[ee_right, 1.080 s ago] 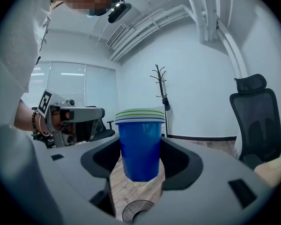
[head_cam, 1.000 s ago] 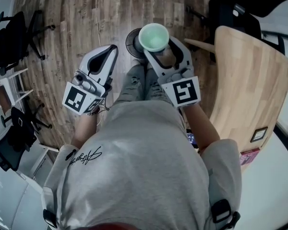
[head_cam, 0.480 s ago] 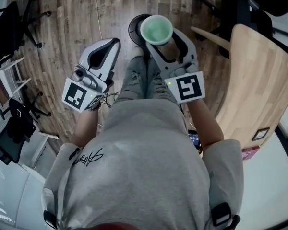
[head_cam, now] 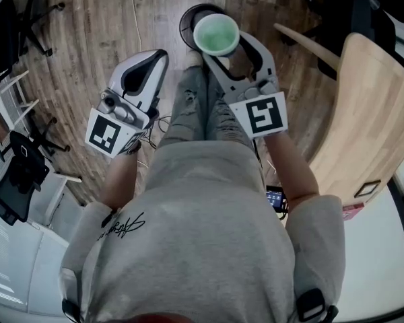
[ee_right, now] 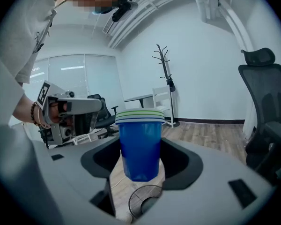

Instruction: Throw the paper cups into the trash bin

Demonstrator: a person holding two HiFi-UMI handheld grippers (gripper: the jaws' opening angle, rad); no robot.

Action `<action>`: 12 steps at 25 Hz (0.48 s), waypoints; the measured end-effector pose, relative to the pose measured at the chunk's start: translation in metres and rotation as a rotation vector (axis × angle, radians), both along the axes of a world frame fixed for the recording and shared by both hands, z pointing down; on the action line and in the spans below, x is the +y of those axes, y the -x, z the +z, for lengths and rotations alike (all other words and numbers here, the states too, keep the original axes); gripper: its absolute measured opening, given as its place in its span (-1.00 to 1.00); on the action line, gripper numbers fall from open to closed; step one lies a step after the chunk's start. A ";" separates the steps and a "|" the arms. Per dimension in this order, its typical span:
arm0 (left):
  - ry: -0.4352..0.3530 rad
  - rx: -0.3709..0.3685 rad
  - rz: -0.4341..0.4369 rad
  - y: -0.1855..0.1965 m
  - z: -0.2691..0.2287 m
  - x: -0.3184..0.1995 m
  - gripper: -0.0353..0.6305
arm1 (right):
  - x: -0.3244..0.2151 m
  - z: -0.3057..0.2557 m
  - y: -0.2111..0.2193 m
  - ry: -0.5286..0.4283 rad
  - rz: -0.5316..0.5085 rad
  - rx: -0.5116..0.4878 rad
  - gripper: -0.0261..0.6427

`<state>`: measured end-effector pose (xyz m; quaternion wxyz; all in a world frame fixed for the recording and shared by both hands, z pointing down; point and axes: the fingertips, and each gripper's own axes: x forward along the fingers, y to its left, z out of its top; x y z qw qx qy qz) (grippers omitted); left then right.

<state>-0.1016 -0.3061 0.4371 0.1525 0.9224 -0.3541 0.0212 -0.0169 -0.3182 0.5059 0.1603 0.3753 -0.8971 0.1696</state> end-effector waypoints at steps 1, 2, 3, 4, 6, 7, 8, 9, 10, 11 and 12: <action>0.004 0.000 -0.001 0.000 0.004 0.000 -0.88 | 0.001 0.005 0.001 0.008 -0.006 0.002 -0.12; 0.007 0.001 -0.002 0.000 0.009 0.000 -0.88 | 0.002 0.011 0.002 0.014 -0.011 0.002 -0.12; 0.009 0.002 -0.002 -0.001 0.014 0.000 -0.88 | 0.002 0.017 0.003 0.021 -0.018 0.004 -0.12; 0.011 0.003 -0.001 -0.001 0.019 0.000 -0.88 | 0.002 0.023 0.004 0.026 -0.025 0.008 -0.12; 0.016 0.012 0.004 -0.002 0.027 0.000 -0.88 | 0.002 0.033 0.006 0.031 -0.040 0.014 -0.12; 0.020 0.017 0.005 -0.003 0.030 0.001 -0.88 | 0.002 0.037 0.006 0.032 -0.045 0.015 -0.12; 0.024 0.014 0.005 -0.003 0.034 0.001 -0.88 | 0.003 0.041 0.007 0.036 -0.048 0.015 -0.12; 0.029 0.009 0.003 -0.003 0.039 0.001 -0.88 | 0.003 0.046 0.007 0.041 -0.050 0.017 -0.12; 0.035 0.006 0.001 -0.003 0.042 0.001 -0.88 | 0.003 0.050 0.008 0.047 -0.053 0.019 -0.12; 0.040 0.006 0.001 -0.003 0.046 0.002 -0.88 | 0.004 0.055 0.009 0.053 -0.056 0.021 -0.12; 0.045 0.005 0.005 -0.003 0.050 0.003 -0.88 | 0.004 0.059 0.010 0.057 -0.059 0.021 -0.12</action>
